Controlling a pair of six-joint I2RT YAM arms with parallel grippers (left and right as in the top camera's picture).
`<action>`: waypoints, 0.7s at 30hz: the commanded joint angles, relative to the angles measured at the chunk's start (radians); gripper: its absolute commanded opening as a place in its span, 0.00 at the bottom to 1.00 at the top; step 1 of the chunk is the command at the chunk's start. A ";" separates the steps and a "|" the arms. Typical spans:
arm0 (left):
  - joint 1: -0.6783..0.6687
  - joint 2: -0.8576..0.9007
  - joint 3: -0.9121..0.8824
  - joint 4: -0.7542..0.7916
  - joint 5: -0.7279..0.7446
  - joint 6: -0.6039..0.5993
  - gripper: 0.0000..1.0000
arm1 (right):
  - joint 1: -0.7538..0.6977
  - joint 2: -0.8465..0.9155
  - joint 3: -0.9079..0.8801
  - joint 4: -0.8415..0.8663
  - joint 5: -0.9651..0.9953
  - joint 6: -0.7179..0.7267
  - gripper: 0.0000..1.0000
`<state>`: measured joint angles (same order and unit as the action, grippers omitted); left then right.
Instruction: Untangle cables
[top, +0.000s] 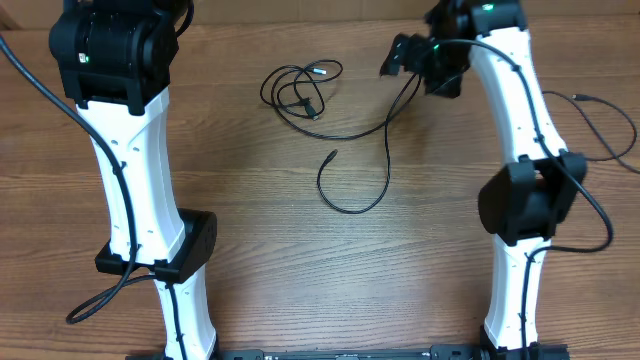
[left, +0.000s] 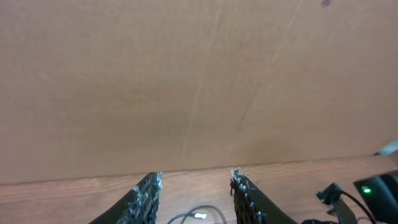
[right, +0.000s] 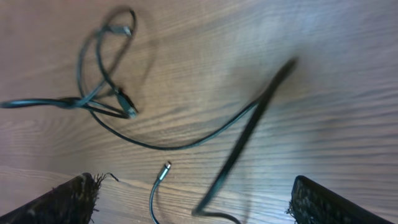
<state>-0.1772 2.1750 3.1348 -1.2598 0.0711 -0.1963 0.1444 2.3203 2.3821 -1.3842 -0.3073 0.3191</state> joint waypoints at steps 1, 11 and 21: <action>-0.003 0.003 0.007 -0.035 -0.082 0.044 0.40 | 0.024 0.047 -0.006 -0.002 -0.020 0.056 0.93; 0.008 0.003 0.006 -0.078 -0.090 0.044 0.40 | 0.023 0.075 0.011 -0.010 0.066 0.098 0.04; 0.008 0.003 0.006 -0.058 -0.090 0.043 0.40 | 0.005 -0.023 0.544 -0.191 0.439 0.045 0.04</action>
<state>-0.1761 2.1750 3.1348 -1.3273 -0.0051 -0.1753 0.1555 2.3951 2.7258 -1.5555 -0.0425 0.3923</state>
